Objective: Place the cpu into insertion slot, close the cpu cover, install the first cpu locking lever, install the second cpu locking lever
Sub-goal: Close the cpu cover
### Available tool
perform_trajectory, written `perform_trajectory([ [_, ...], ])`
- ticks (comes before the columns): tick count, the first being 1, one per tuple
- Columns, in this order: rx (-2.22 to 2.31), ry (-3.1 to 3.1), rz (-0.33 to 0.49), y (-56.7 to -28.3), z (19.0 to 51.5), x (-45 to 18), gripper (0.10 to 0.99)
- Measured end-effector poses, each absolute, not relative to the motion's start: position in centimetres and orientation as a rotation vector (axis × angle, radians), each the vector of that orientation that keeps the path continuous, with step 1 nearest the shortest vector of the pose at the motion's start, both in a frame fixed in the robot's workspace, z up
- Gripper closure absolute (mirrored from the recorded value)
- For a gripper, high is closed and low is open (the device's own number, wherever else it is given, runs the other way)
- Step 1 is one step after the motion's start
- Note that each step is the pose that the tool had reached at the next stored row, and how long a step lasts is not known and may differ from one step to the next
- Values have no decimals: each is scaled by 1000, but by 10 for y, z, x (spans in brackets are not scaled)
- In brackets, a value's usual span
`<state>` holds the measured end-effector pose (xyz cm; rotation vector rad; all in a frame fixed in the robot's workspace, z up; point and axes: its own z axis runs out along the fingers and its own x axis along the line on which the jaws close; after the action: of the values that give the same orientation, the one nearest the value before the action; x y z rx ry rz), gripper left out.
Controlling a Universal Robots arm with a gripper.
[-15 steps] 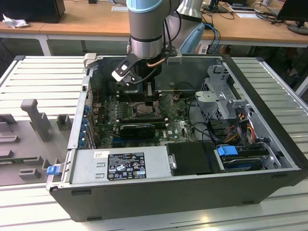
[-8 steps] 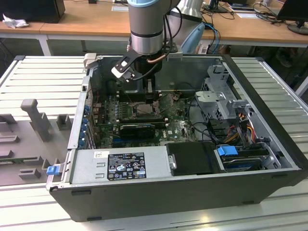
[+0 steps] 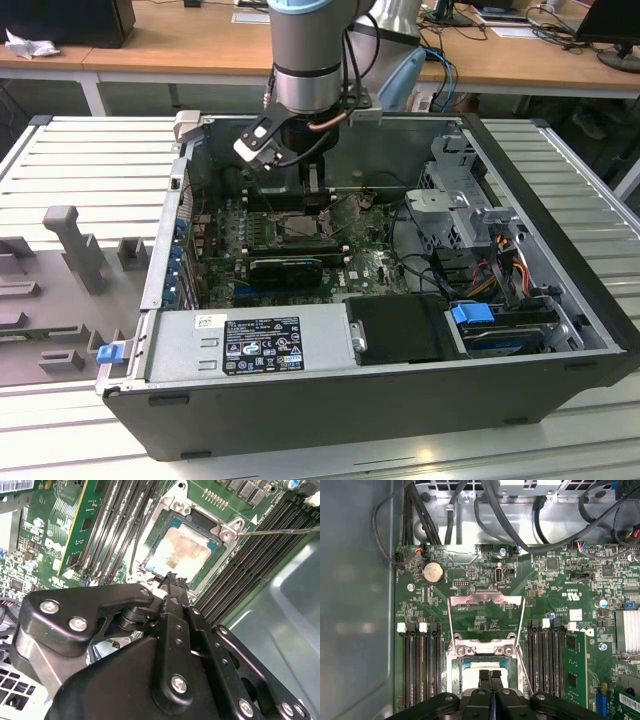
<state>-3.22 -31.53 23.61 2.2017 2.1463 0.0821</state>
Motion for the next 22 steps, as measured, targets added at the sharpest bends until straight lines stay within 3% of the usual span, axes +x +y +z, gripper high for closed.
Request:
perform_trajectory([
  [22,2203,2147,80,-315,241,-15,980],
])
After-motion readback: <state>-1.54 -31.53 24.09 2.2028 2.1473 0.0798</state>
